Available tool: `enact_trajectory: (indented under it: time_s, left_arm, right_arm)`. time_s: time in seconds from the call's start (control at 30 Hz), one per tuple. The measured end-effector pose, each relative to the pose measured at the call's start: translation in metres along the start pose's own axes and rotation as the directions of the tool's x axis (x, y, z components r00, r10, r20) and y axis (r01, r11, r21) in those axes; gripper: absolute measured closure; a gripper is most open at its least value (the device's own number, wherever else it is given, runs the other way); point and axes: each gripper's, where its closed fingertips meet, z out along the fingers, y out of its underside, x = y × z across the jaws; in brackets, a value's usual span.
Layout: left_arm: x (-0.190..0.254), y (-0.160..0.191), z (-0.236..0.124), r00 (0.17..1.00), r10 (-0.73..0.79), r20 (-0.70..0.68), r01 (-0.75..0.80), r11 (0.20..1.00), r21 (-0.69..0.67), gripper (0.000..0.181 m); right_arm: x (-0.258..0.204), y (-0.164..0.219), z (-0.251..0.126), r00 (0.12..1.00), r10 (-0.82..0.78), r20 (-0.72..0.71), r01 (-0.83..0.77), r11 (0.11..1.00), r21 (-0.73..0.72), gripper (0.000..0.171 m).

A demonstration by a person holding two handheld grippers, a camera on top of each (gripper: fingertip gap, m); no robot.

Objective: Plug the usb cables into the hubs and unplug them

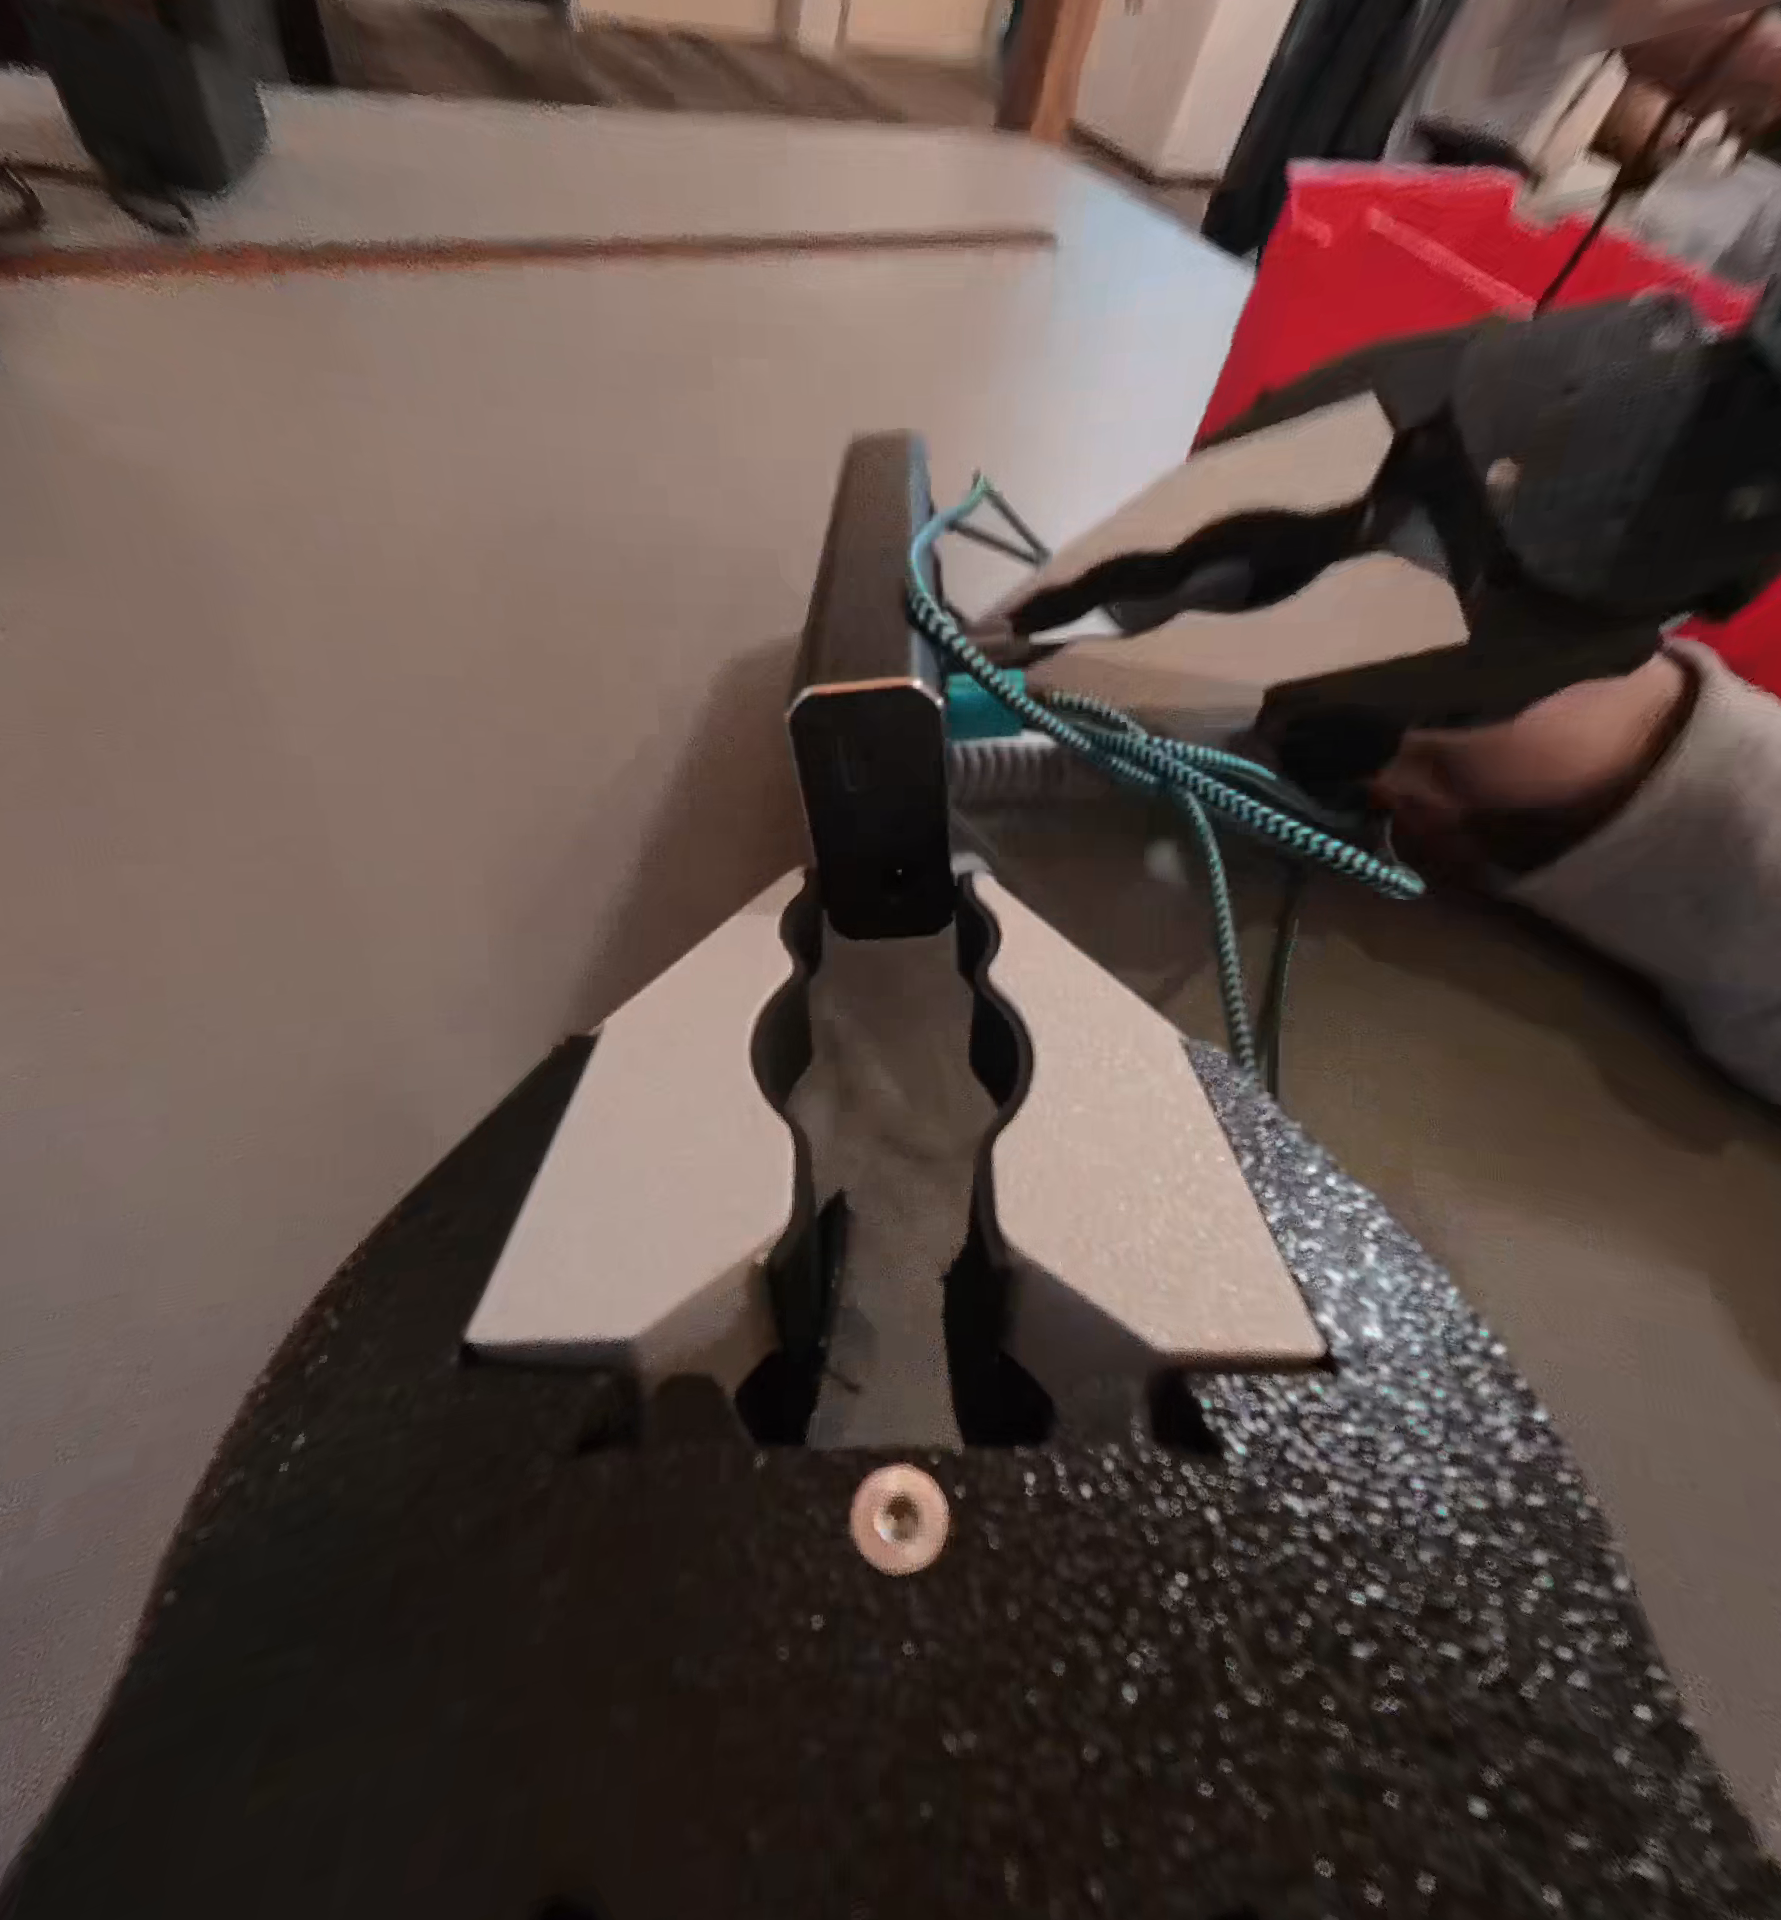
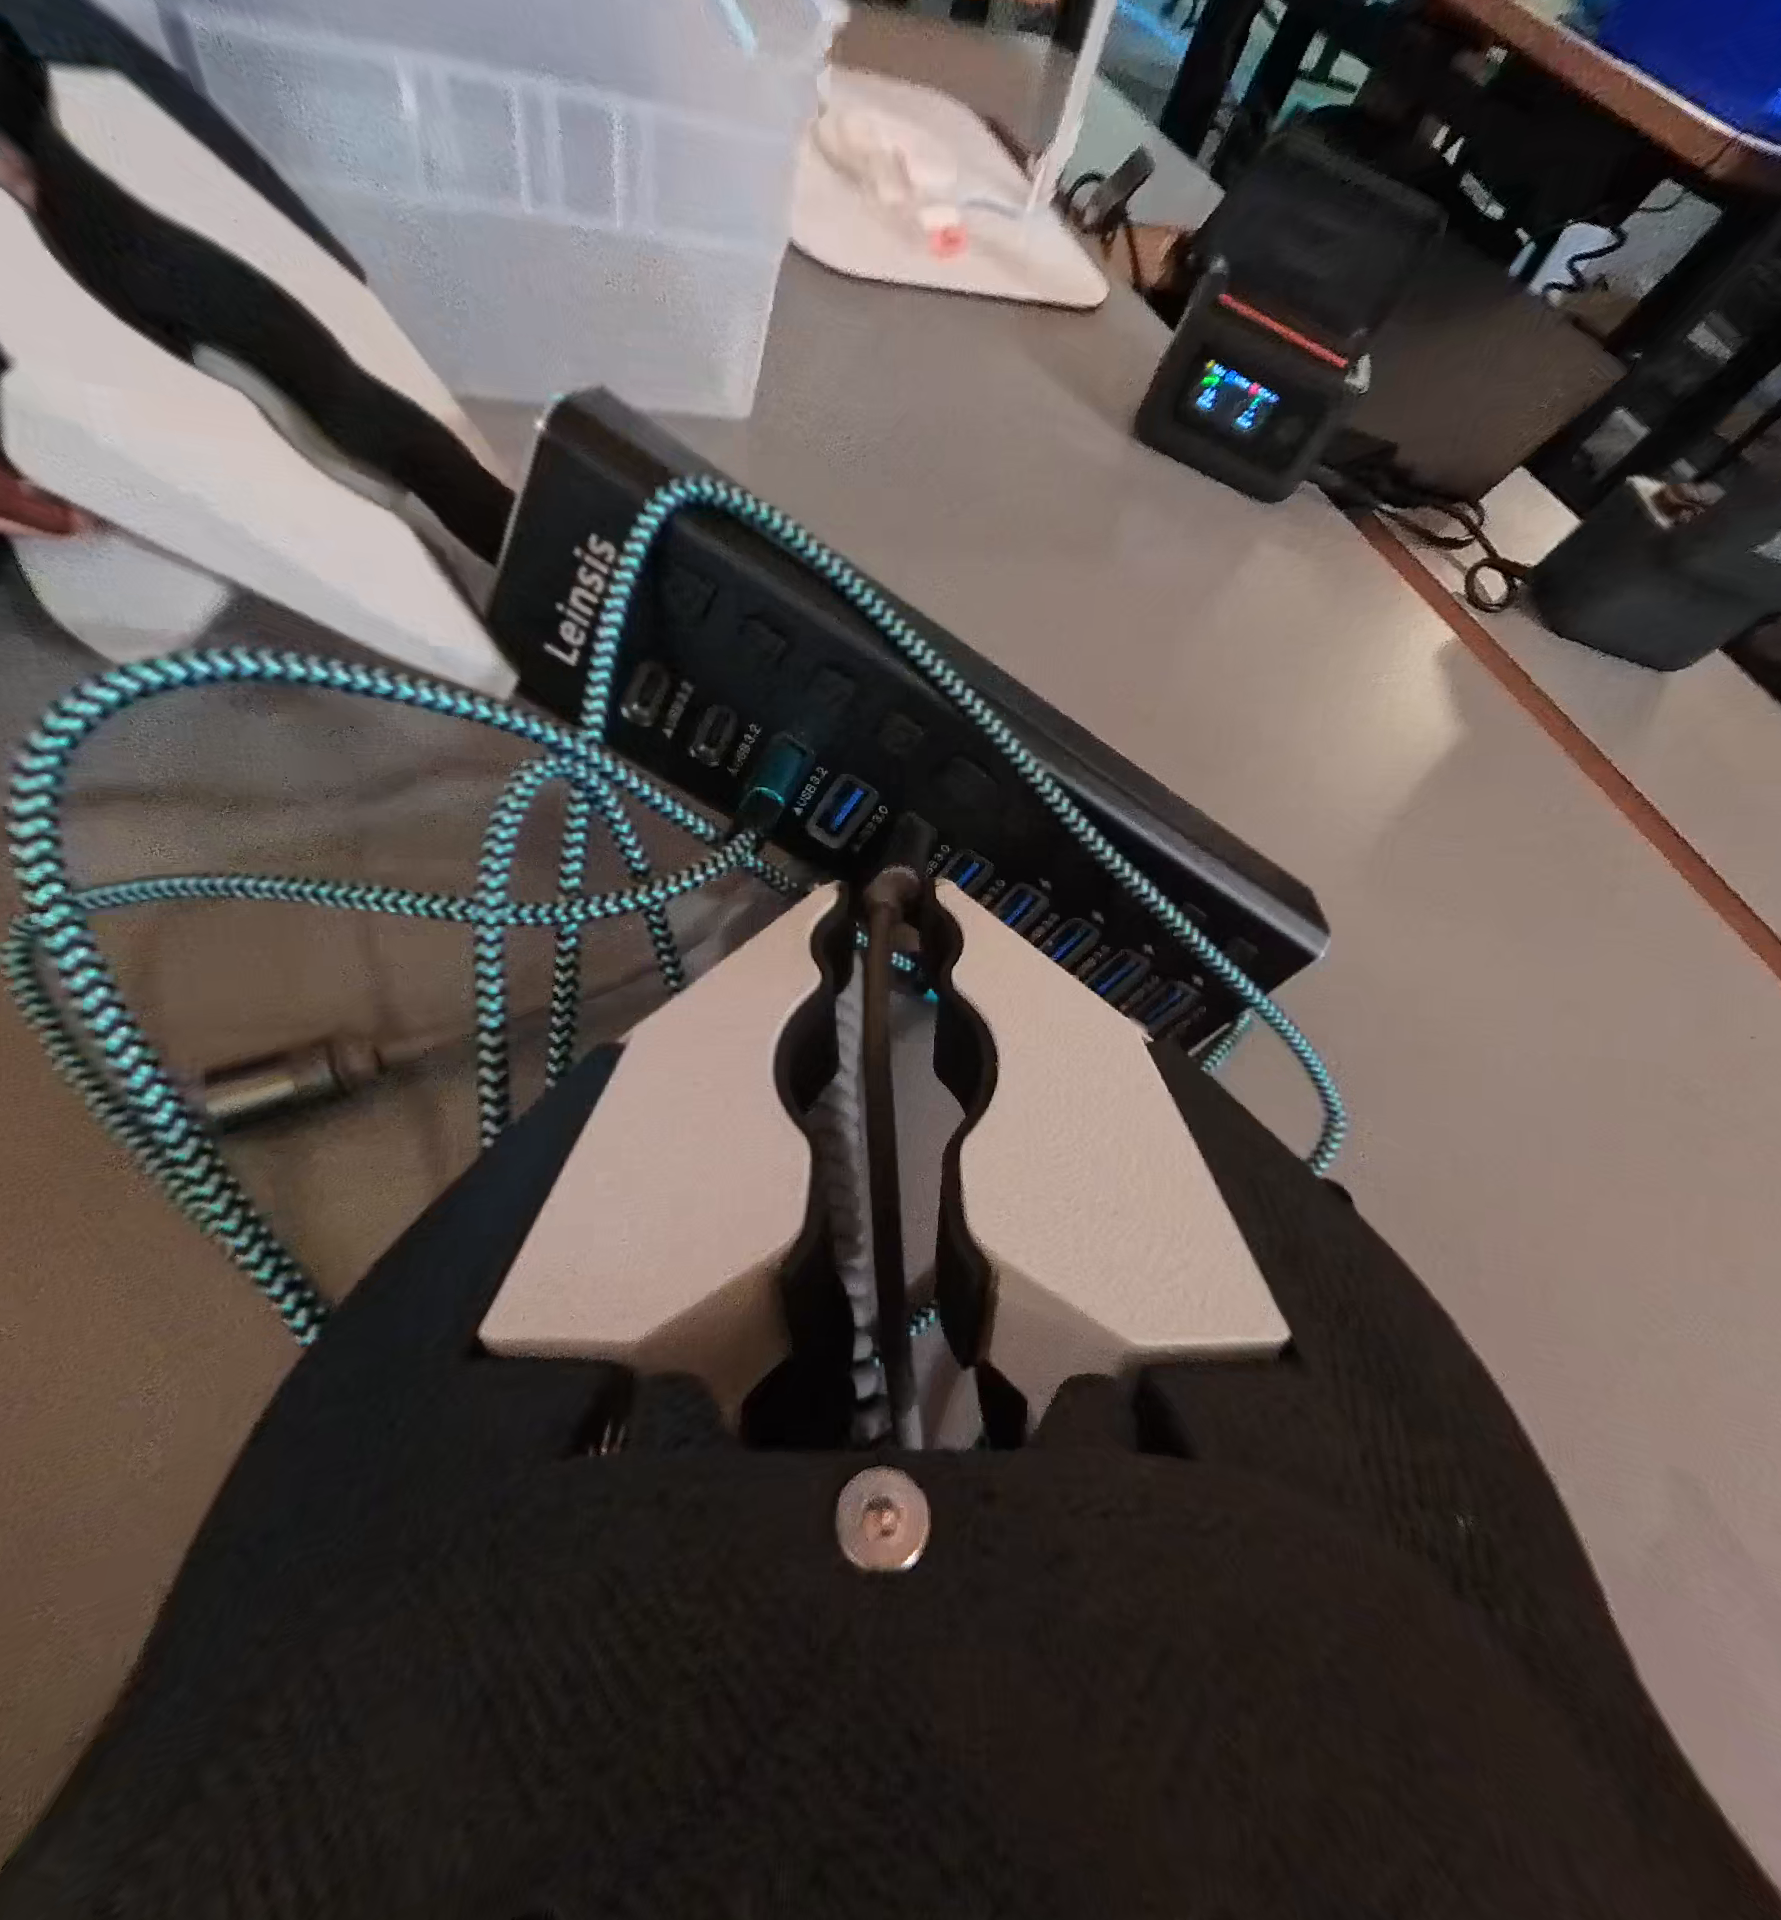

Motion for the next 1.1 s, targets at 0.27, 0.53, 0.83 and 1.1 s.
enact_trajectory:
  time_s: [0.27, 0.53, 0.83, 1.1]
  left_arm:
    - [-0.001, -0.008, -0.013, 0.996, 0.058, 0.06, -0.06, 0.998, 0.033, 0.138]
    - [-0.005, -0.005, 0.018, 0.98, 0.198, 0.028, -0.195, 0.977, -0.089, 0.144]
    - [-0.002, 0.012, 0.039, 0.973, 0.209, -0.102, -0.228, 0.944, -0.24, 0.148]
    - [0.003, 0.014, 0.039, 0.96, 0.174, -0.22, -0.228, 0.94, -0.254, 0.144]
  right_arm:
    - [-0.008, 0.001, 0.002, 0.997, -0.081, 0.012, 0.082, 0.997, -0.007, 0.161]
    - [-0.014, -0.001, 0.004, 0.985, -0.172, 0.014, 0.172, 0.985, 0.013, 0.161]
    - [-0.022, -0.005, 0.004, 0.954, -0.3, 0.009, 0.299, 0.953, 0.053, 0.162]
    - [-0.025, -0.007, 0.003, 0.955, -0.293, 0.041, 0.287, 0.953, 0.1, 0.162]
